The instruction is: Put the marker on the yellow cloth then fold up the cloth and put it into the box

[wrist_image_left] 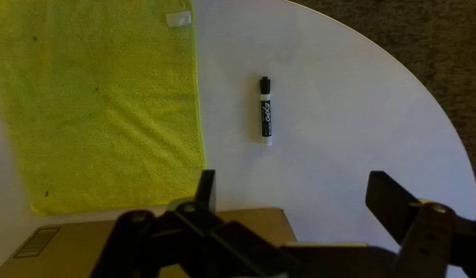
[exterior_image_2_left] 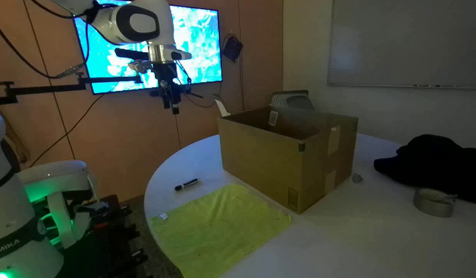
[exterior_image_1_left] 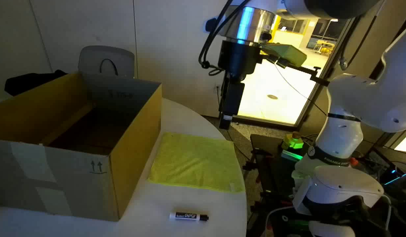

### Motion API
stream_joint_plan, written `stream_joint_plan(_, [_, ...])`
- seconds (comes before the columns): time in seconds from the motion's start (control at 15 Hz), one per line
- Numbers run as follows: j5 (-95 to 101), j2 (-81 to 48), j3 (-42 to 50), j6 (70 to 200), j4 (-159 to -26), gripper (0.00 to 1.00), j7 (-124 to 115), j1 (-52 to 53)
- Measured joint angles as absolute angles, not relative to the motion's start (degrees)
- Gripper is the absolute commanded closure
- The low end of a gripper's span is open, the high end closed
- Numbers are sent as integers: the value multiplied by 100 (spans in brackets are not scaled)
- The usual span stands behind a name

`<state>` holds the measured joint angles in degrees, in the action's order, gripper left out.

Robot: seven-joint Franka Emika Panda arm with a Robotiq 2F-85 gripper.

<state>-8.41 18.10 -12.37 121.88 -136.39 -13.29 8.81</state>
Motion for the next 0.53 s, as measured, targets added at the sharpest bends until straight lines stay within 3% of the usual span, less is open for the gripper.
stream_joint_plan(0.53, [-823, 1624, -1283, 12199, -13660, 0, -1329, 924])
